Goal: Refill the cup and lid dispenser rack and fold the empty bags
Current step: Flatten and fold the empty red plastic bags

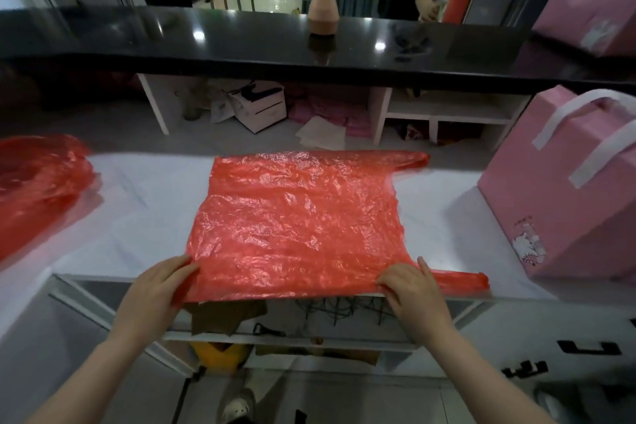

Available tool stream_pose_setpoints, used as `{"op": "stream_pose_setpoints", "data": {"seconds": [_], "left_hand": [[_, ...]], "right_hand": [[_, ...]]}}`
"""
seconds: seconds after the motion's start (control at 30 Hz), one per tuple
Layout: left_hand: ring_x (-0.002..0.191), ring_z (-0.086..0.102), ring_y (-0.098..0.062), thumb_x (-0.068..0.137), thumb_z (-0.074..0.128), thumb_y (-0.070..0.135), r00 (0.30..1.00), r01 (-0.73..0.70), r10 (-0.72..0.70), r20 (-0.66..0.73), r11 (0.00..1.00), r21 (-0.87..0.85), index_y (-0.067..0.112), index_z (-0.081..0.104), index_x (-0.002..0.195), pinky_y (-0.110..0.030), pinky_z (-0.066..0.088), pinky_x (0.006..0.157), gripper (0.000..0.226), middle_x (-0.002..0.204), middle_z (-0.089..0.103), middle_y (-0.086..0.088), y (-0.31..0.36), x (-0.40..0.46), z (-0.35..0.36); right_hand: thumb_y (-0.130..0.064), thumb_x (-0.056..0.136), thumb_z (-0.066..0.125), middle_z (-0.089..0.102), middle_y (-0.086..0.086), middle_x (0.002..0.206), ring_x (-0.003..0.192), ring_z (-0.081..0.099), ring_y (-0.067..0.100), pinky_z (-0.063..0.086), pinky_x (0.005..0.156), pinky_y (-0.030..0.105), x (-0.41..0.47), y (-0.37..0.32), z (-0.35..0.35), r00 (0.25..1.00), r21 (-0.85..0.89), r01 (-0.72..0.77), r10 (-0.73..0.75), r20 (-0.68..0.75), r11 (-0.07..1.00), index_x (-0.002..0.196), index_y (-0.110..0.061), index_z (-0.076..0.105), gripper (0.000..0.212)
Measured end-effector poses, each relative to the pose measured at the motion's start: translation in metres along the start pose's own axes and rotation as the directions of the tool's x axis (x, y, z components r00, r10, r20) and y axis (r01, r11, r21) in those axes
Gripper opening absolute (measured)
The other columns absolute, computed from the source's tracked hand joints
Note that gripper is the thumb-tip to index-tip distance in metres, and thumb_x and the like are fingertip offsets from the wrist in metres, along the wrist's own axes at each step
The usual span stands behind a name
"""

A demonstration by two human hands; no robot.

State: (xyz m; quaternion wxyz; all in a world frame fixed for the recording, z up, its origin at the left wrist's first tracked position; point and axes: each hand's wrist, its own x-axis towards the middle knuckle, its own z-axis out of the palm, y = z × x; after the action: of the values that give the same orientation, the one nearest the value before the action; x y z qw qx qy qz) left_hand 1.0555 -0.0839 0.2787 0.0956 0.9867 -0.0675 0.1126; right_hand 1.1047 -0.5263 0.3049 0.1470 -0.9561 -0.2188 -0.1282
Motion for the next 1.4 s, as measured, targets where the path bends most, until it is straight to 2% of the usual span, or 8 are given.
{"op": "stream_pose_setpoints", "data": {"seconds": [0.43, 0.57, 0.7, 1.03, 1.13, 1.23, 1.3, 1.4], "left_hand": [[0.086, 0.056, -0.017, 0.081, 0.066, -0.009, 0.916, 0.215, -0.318, -0.246, 0.905, -0.368, 0.009, 0.071, 0.105, -0.010, 0.044, 0.074, 0.031, 0.102, 0.069, -0.008, 0.042, 0.023, -0.019], [0.081, 0.058, -0.025, 0.081, 0.064, -0.012, 0.897, 0.208, -0.327, -0.297, 0.906, -0.369, 0.003, 0.071, 0.096, -0.031, 0.048, 0.067, 0.023, 0.091, 0.069, -0.012, 0.047, 0.035, -0.034], [0.073, 0.054, -0.021, 0.087, 0.055, -0.011, 0.847, 0.205, -0.425, -0.319, 0.815, -0.543, 0.008, 0.062, 0.087, -0.009, 0.042, 0.061, 0.019, 0.081, 0.061, -0.005, 0.055, 0.046, -0.046], [0.075, 0.069, -0.016, 0.096, 0.053, 0.029, 0.789, 0.343, -0.614, 0.032, 0.396, -0.852, 0.025, 0.060, 0.090, -0.026, 0.053, 0.067, 0.010, 0.084, 0.068, 0.005, 0.049, 0.058, -0.035], [0.079, 0.065, -0.020, 0.097, 0.050, 0.036, 0.683, 0.413, -0.723, 0.104, 0.265, -0.871, 0.022, 0.060, 0.092, -0.027, 0.049, 0.061, 0.018, 0.085, 0.067, -0.001, 0.039, 0.061, -0.033], [0.079, 0.064, -0.020, 0.096, 0.051, 0.041, 0.603, 0.484, -0.770, 0.208, 0.146, -0.863, 0.019, 0.059, 0.101, -0.029, 0.048, 0.059, 0.024, 0.086, 0.066, -0.001, 0.028, 0.060, -0.028], [0.081, 0.064, -0.021, 0.094, 0.055, 0.041, 0.582, 0.500, -0.766, 0.271, 0.075, -0.863, 0.019, 0.058, 0.107, -0.033, 0.051, 0.061, 0.026, 0.087, 0.066, -0.001, 0.022, 0.059, -0.027], [0.089, 0.064, -0.027, 0.092, 0.059, 0.041, 0.562, 0.526, -0.750, 0.349, -0.002, -0.851, 0.014, 0.056, 0.121, -0.042, 0.054, 0.075, 0.040, 0.097, 0.066, -0.006, 0.011, 0.059, -0.026]], "right_hand": [[-0.003, 0.092, 0.044, 0.066, -0.005, 0.102, 0.103, 0.058, 0.019, 0.009, 0.115, 0.058, 0.019, 0.013, -0.027, 0.938, -0.006, -0.347, 0.347, 0.014, 0.938, 0.101, -0.021, 0.064, 0.029], [-0.003, 0.092, 0.042, 0.065, -0.004, 0.098, 0.103, 0.056, 0.020, 0.005, 0.113, 0.062, 0.032, 0.008, -0.041, 0.927, -0.030, -0.374, 0.373, -0.051, 0.927, 0.097, -0.019, 0.065, 0.029], [0.000, 0.090, 0.042, 0.064, -0.003, 0.095, 0.102, 0.056, 0.022, 0.004, 0.112, 0.062, 0.045, 0.003, -0.048, 0.934, 0.012, -0.335, 0.334, -0.125, 0.942, 0.097, -0.017, 0.064, 0.029], [-0.011, 0.083, 0.064, 0.060, 0.012, 0.098, 0.101, 0.051, 0.034, 0.019, 0.109, 0.064, 0.073, -0.006, -0.068, 0.899, -0.076, -0.192, 0.145, -0.414, 0.978, 0.101, -0.009, 0.063, 0.018], [-0.029, 0.086, 0.059, 0.056, 0.010, 0.083, 0.083, 0.045, 0.026, 0.037, 0.085, 0.041, 0.067, -0.005, -0.061, 0.806, -0.196, 0.055, -0.160, -0.570, 0.979, 0.093, -0.012, 0.053, 0.019], [-0.041, 0.093, 0.049, 0.050, -0.003, 0.062, 0.060, 0.038, 0.013, 0.032, 0.059, 0.027, 0.050, -0.005, -0.042, 0.901, -0.090, 0.208, -0.227, -0.369, 0.974, 0.069, -0.015, 0.054, 0.035], [-0.053, 0.090, 0.046, 0.062, -0.005, 0.078, 0.074, 0.048, 0.011, 0.042, 0.065, 0.029, 0.043, -0.001, -0.026, 0.994, 0.058, -0.073, 0.078, -0.080, 0.996, 0.082, -0.018, 0.064, 0.041], [-0.054, 0.085, 0.060, 0.053, 0.000, 0.133, 0.115, 0.051, 0.018, 0.048, 0.097, 0.040, 0.046, 0.006, -0.006, 0.883, 0.293, -0.464, 0.413, 0.221, 0.836, 0.139, -0.018, 0.045, 0.068]]}}
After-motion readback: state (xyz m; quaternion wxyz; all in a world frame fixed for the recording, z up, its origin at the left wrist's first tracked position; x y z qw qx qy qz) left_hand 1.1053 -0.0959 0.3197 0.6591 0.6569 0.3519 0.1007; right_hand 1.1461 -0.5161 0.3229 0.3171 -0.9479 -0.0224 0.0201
